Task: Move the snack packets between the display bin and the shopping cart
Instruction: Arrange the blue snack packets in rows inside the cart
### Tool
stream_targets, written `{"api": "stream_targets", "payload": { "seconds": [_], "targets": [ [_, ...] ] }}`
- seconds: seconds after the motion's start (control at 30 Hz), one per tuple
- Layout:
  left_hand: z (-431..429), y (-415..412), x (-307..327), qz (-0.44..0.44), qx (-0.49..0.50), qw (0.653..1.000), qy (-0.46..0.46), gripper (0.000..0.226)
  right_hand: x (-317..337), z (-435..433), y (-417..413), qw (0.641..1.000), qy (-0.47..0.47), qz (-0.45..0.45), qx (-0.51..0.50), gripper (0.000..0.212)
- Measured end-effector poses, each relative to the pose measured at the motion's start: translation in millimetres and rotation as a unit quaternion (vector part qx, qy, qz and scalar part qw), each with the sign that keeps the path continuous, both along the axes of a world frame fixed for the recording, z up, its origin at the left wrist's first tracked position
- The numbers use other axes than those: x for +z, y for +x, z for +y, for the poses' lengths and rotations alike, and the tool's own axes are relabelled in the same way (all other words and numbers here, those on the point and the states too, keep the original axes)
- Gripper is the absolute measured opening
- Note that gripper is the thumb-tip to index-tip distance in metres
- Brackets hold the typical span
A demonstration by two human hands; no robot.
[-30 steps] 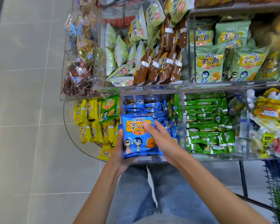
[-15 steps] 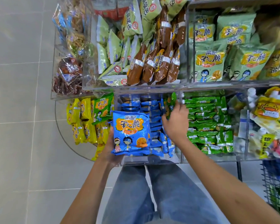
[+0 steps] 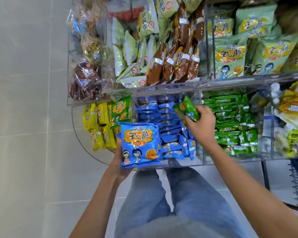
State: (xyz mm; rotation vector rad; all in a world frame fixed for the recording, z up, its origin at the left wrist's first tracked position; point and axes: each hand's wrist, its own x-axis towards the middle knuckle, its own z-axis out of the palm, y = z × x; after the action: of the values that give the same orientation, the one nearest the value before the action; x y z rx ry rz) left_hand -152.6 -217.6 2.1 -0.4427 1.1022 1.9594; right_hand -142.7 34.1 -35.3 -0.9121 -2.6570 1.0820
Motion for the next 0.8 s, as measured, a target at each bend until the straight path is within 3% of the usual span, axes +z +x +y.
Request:
{"api": "stream_targets", "payload": {
  "seconds": [0.07, 0.13, 0.23, 0.3, 0.47, 0.53, 0.6, 0.8],
  "targets": [
    [-6, -3, 8, 0.011, -0.042, 0.999, 0.008, 0.068, 23, -11, 26, 0.989, -0.128, 0.033, -0.066, 0.021],
    [-12, -7, 13, -0.001, -0.072, 0.997, 0.02, 0.069, 41, -25, 52, 0.95, -0.27, 0.044, -0.153, 0.023],
    [-21, -11, 21, -0.004, -0.152, 0.988, 0.035, 0.069, 64, -52, 94, 0.824, -0.471, 0.131, -0.288, 0.028],
    [-21, -14, 24, -0.026, -0.206, 0.977, 0.042, 0.071, 75, -70, 124, 0.743, -0.545, 0.214, -0.325, 0.025],
    [5, -4, 35, -0.032, -0.339, 0.937, 0.077, 0.061, 86, -102, 201, 0.626, -0.552, 0.318, -0.45, 0.021],
    [23, 6, 38, -0.021, -0.401, 0.912, 0.078, 0.061, 87, -110, 230, 0.598, -0.53, 0.31, -0.515, 0.021],
    [45, 20, 38, -0.025, -0.441, 0.895, 0.06, 0.077, 88, -117, 257, 0.579, -0.505, 0.305, -0.563, 0.016],
    [127, 73, 40, 0.0, -0.566, 0.824, 0.018, 0.095, 83, -123, 322, 0.498, -0.469, 0.339, -0.646, 0.009]
  ]
}}
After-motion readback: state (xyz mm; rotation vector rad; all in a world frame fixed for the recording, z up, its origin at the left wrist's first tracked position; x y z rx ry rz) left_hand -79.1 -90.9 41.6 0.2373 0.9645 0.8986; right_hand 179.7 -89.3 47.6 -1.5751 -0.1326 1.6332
